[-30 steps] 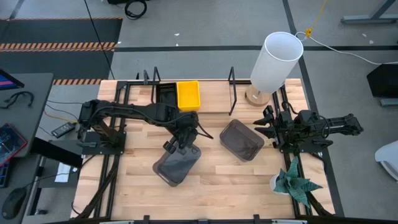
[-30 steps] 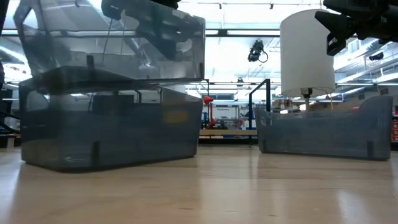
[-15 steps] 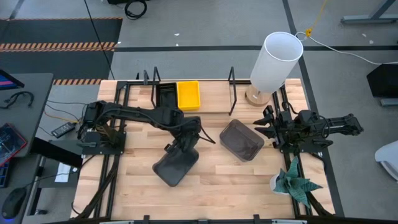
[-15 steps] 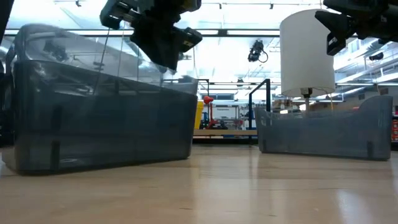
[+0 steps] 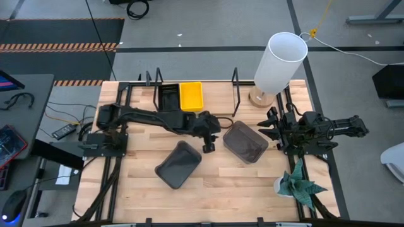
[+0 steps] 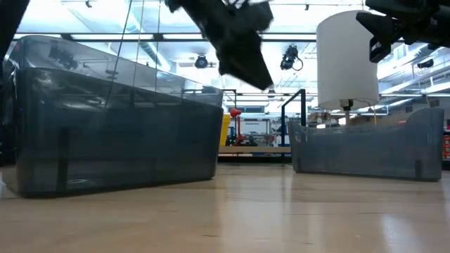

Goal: Stack baskets on shelf by color
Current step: Stack the right black bin on top of the left black bin

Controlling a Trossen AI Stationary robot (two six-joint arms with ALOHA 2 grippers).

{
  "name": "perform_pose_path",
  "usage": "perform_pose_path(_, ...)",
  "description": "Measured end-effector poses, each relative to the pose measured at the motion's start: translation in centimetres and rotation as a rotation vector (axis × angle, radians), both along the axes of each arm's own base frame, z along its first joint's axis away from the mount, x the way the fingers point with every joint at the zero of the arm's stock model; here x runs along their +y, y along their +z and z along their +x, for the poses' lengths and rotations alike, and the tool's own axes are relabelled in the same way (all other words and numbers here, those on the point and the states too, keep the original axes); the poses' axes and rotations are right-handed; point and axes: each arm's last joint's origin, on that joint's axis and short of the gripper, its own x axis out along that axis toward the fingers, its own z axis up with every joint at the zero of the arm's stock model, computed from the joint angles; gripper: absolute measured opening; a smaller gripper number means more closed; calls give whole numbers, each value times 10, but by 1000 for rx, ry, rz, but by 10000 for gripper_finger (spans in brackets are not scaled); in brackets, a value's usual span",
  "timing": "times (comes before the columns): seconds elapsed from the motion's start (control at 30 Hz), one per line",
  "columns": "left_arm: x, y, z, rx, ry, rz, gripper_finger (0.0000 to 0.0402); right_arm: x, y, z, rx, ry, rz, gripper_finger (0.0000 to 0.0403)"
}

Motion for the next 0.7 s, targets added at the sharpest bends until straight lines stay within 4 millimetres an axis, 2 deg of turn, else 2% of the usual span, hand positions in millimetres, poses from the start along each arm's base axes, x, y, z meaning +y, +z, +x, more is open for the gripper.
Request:
perform_pose_path(0.2,-5,-42,21,24,1,51,147,0,0,0,0,0,0,130)
perform_pose_path(0.3,-8,-53,29,-17,67,25,160,0,0,0,-1,0,0,130)
perform_pose_path(0.43,-7,-50,35,-92,87,1,179,0,0,0,0,0,0,130)
perform_pose_path(0.57,-7,-45,33,-92,68,-15,192,0,0,0,0,0,0,130)
perform_pose_path(0.7,-4,-46,34,-113,142,-91,193,0,0,0,0,0,0,130)
